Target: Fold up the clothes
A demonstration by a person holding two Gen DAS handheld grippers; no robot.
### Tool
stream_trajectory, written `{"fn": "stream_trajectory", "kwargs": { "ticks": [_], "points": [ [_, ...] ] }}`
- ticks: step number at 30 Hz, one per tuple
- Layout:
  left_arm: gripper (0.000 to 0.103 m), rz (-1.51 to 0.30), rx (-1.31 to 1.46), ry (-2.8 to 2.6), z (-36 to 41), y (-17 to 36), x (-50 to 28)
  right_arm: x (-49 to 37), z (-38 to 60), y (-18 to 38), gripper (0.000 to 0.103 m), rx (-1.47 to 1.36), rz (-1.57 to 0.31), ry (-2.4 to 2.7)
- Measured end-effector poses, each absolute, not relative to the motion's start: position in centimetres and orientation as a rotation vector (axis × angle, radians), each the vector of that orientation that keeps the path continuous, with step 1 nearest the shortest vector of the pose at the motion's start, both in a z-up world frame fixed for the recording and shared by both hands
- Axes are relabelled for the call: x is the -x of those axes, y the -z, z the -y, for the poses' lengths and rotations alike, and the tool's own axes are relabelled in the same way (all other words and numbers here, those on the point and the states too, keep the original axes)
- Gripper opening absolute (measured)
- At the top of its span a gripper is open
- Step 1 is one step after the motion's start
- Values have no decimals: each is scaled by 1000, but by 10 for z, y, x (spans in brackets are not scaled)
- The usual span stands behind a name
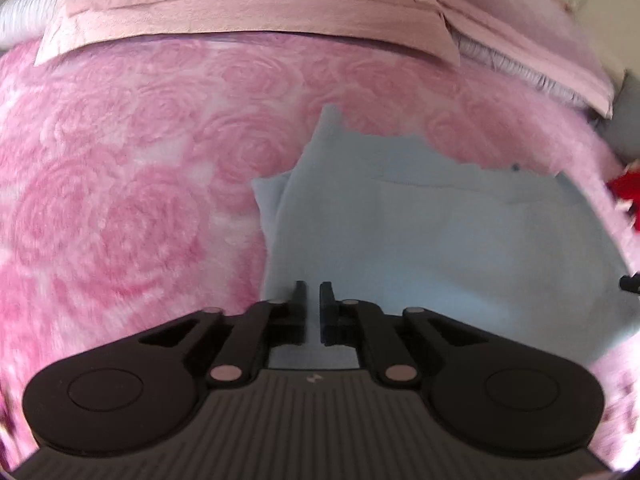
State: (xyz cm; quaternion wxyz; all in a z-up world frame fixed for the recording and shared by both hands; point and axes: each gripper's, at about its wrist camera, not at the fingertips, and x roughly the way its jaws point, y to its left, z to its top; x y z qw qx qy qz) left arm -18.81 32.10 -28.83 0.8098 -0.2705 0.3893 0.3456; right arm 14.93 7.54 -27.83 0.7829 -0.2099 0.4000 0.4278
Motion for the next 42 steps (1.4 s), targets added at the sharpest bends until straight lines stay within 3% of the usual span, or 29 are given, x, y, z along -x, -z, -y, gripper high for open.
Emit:
{"fn": "stream_trajectory", "kwargs": {
  "ticks": [4,10,16,21,24,30,38,42],
  "points": [
    [4,-829,618,-736,-294,284,202,-139,-62,258,58,394,-848,-911],
    [5,-910,621,-804,-281,290,199,-123,-50,282,58,444,-922,-858],
    [5,-898,619,-800,-271,264,192,-110,-50,246,58,363,-866,-895],
    [5,-1051,631,-821,-252,269,182,-92,-54,253,58,392,-923,-900],
    [16,-1139,649,-838,-238,272,179,-82,-52,259,58,413,-1002,-856],
    [21,-1210,609,-838,-217,274,172,-64,-47,265,58,384,-1119,-855],
    [25,-1196,603,-836,-215,275,169,-68,-46,263,58,365,-1127,-834],
    [25,-1059,754,-811,-225,275,189,-78,-36,266,58,253,-1178,-821]
  ]
}}
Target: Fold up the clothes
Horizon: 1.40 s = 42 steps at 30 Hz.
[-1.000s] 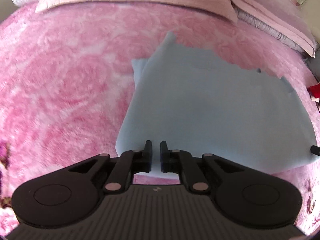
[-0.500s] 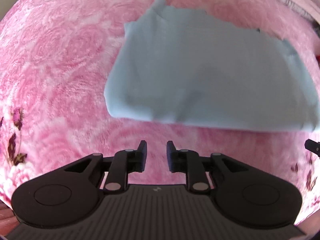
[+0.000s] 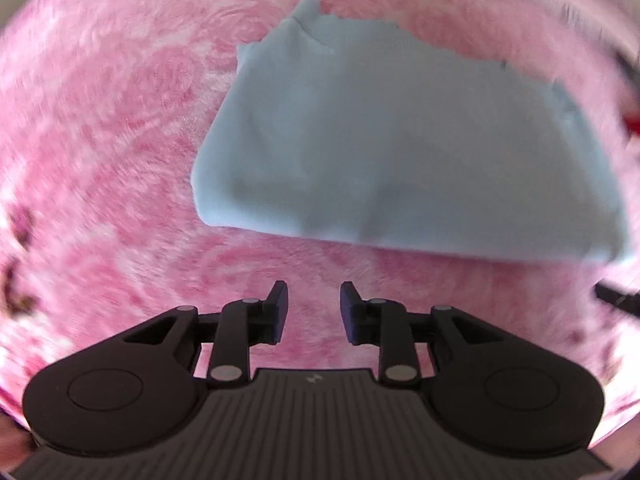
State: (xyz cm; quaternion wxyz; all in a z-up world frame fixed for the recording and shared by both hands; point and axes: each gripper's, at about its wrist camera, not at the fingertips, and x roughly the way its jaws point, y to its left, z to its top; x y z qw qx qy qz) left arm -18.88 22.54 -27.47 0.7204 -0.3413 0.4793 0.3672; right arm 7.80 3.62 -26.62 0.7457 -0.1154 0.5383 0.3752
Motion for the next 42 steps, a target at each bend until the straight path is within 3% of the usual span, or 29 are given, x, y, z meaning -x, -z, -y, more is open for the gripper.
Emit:
{"fn": "stream_trajectory", "kwargs": {
  "ticks": [5,12,15,16,17,18,21,26,28,30,32,35,42],
  "points": [
    [34,-665,1232,-802,-257,296,249,-117,5,284,58,-268,-1331,-742],
    [37,-475,1425,-944,-285,335,271,-149,33,311,58,-604,-1297,-620],
    [31,-460,1419,-952,-293,340,265,-165,30,322,58,-661,-1266,-593],
    [20,-482,1382,-961,-295,338,262,-169,28,325,57,-668,-1262,-590],
    [18,-501,1348,-967,-297,336,259,-172,26,326,46,-659,-1262,-580],
    [15,-507,1324,-965,-296,336,258,-175,24,327,24,-642,-1264,-568],
    [15,-524,1274,-961,-294,335,255,-174,25,328,20,-628,-1255,-568],
    [21,-582,1250,-965,-295,324,259,-173,28,329,24,-645,-1270,-543],
    [29,-638,1181,-998,-292,312,260,-171,30,322,30,-621,-1269,-529],
    [31,-687,1116,-1035,-286,300,261,-169,32,313,46,-584,-1260,-515],
    [24,-723,1056,-1061,-280,289,261,-166,35,306,52,-574,-1254,-511],
    [10,-731,980,-979,-271,273,250,-164,37,308,52,-662,-1298,-557],
    [10,-772,869,-674,-247,280,166,-166,30,320,52,-677,-1335,-524]
  ]
}}
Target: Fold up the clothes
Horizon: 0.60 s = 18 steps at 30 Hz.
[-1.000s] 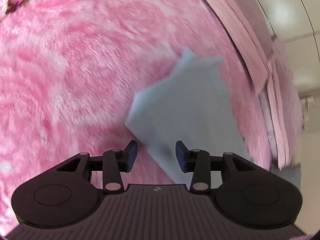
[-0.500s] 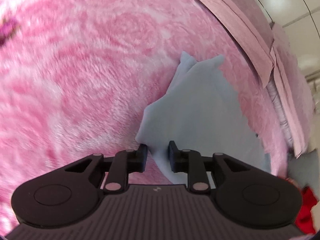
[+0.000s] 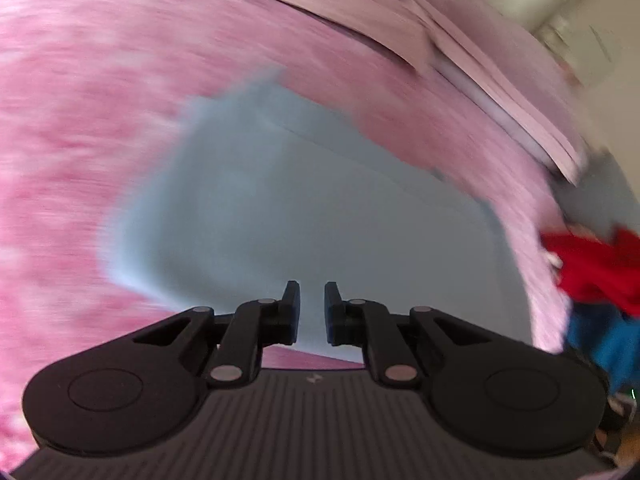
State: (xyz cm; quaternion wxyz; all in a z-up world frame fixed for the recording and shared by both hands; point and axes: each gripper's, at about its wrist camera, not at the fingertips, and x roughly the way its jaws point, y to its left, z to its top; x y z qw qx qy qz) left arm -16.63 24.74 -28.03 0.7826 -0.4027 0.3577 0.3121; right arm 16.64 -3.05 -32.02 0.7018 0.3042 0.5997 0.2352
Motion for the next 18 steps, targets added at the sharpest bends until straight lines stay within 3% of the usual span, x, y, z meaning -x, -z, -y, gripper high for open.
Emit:
{"fn": "stream_trajectory", "kwargs": {
  "ticks": [5,10,14,18],
  "points": [
    [12,-945,693,-589,-221,318,107,-170,29,315,52,-534,-1308,-569],
    [12,-1033,654,-647,-218,304,98,-169,16,294,52,-287,-1289,-643],
    [29,-1102,618,-720,-212,273,103,-148,-12,262,52,106,-1224,-744],
    [32,-1172,561,-781,-202,255,109,-115,-39,246,53,374,-1191,-814]
  ]
}}
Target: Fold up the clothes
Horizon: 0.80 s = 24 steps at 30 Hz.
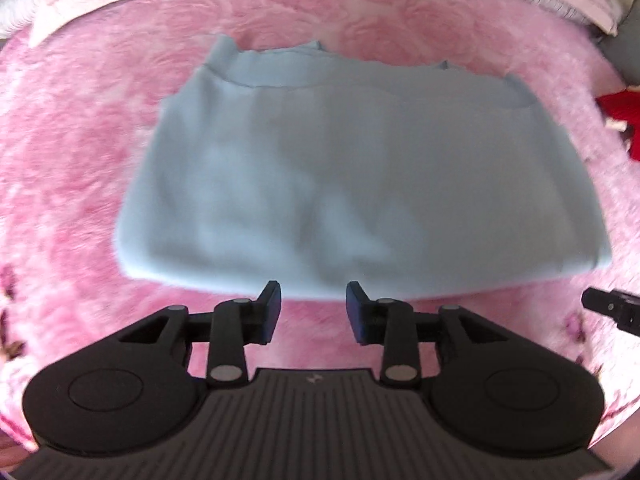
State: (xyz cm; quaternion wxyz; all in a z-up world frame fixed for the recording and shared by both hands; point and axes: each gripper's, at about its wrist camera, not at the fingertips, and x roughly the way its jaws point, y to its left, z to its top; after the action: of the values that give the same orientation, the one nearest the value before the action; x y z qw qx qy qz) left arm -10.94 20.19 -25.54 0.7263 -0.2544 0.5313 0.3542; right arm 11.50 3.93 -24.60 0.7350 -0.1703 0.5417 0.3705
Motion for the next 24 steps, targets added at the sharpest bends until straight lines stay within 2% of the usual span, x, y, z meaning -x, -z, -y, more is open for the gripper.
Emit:
{"fn": "stream_trajectory", "kwargs": {
  "ticks": [8,24],
  "points": [
    [32,-1197,586,-755,-190,242,141,-60,-63,231,57,452,-1185,-836],
    [36,-1039,491,-750,-191,121,225,37,-73,130,57,442,-1047,-850]
  ]
}}
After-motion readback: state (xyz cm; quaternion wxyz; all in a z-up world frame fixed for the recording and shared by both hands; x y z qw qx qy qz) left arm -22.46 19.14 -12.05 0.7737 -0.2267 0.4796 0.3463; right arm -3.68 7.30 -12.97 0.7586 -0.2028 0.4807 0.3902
